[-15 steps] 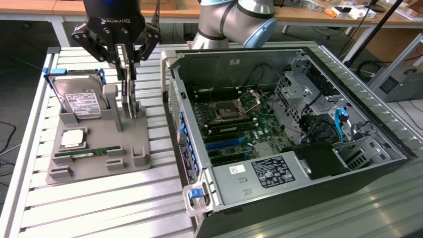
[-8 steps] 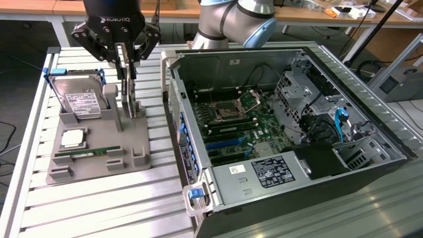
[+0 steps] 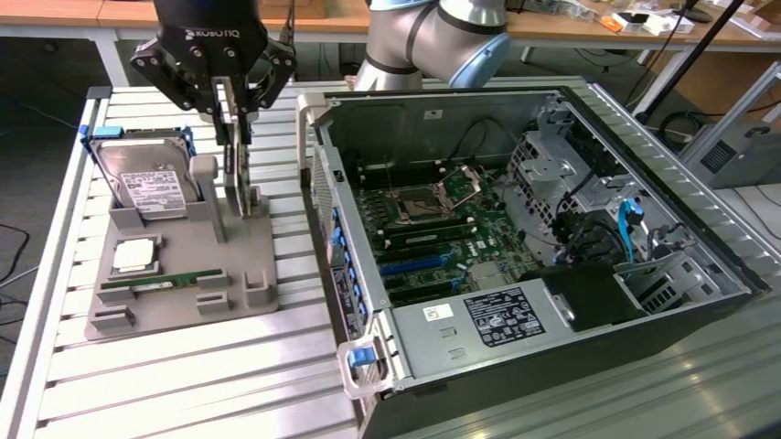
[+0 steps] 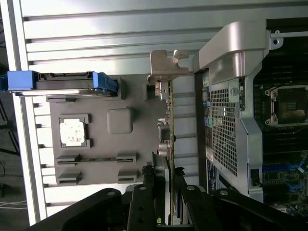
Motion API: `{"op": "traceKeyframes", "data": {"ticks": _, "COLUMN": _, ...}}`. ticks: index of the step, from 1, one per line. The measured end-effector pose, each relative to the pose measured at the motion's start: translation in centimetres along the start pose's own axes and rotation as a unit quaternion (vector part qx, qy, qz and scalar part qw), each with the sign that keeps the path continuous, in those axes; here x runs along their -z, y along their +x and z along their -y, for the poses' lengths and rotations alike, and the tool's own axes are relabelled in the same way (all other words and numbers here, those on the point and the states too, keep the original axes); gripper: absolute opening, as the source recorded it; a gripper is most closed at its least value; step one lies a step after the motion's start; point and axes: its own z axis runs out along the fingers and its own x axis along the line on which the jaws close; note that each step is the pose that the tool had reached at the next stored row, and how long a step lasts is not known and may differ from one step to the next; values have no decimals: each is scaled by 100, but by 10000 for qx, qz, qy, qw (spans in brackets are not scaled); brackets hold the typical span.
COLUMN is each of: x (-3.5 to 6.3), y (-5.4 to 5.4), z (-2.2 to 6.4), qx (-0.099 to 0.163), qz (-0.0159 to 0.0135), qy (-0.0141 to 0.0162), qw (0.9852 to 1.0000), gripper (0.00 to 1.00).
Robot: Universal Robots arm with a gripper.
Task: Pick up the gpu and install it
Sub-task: 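Pick up the gpu and move the gpu toward the slot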
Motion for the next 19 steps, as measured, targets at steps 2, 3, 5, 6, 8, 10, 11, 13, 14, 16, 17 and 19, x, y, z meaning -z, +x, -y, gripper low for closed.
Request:
{"op": "traceKeyframes", "data": {"ticks": 2, "x": 8, "y": 0, "z": 0, "qx": 0, "qz": 0, "qy": 0, "qw": 10000, "gripper": 27}}
{"op": "traceKeyframes", "data": {"ticks": 3, "x": 10, "y": 0, "z": 0, "qx": 0, "qz": 0, "qy": 0, "qw": 10000, "gripper": 27}}
{"op": "traceKeyframes", "data": {"ticks": 5, "x": 16, "y": 0, "z": 0, "qx": 0, "qz": 0, "qy": 0, "qw": 10000, "gripper": 27}}
{"op": "traceKeyframes", "data": {"ticks": 6, "x": 18, "y": -1, "z": 0, "qx": 0, "qz": 0, "qy": 0, "qw": 10000, "gripper": 27}}
{"op": "traceKeyframes", "data": {"ticks": 8, "x": 24, "y": -1, "z": 0, "qx": 0, "qz": 0, "qy": 0, "qw": 10000, "gripper": 27}}
{"op": "traceKeyframes", "data": {"ticks": 10, "x": 29, "y": -1, "z": 0, "qx": 0, "qz": 0, "qy": 0, "qw": 10000, "gripper": 27}}
{"op": "traceKeyframes", "data": {"ticks": 11, "x": 31, "y": -1, "z": 0, "qx": 0, "qz": 0, "qy": 0, "qw": 10000, "gripper": 27}}
{"op": "traceKeyframes", "data": {"ticks": 13, "x": 38, "y": -1, "z": 1, "qx": 0, "qz": 0, "qy": 0, "qw": 10000, "gripper": 27}}
{"op": "traceKeyframes", "data": {"ticks": 14, "x": 42, "y": -1, "z": 1, "qx": 0, "qz": 0, "qy": 0, "qw": 10000, "gripper": 27}}
{"op": "traceKeyframes", "data": {"ticks": 16, "x": 49, "y": -2, "z": 1, "qx": 0, "qz": 0, "qy": 0, "qw": 10000, "gripper": 27}}
{"op": "traceKeyframes", "data": {"ticks": 17, "x": 51, "y": -2, "z": 1, "qx": 0, "qz": 0, "qy": 0, "qw": 10000, "gripper": 27}}
{"op": "traceKeyframes", "data": {"ticks": 19, "x": 57, "y": -2, "z": 1, "qx": 0, "qz": 0, "qy": 0, "qw": 10000, "gripper": 27}}
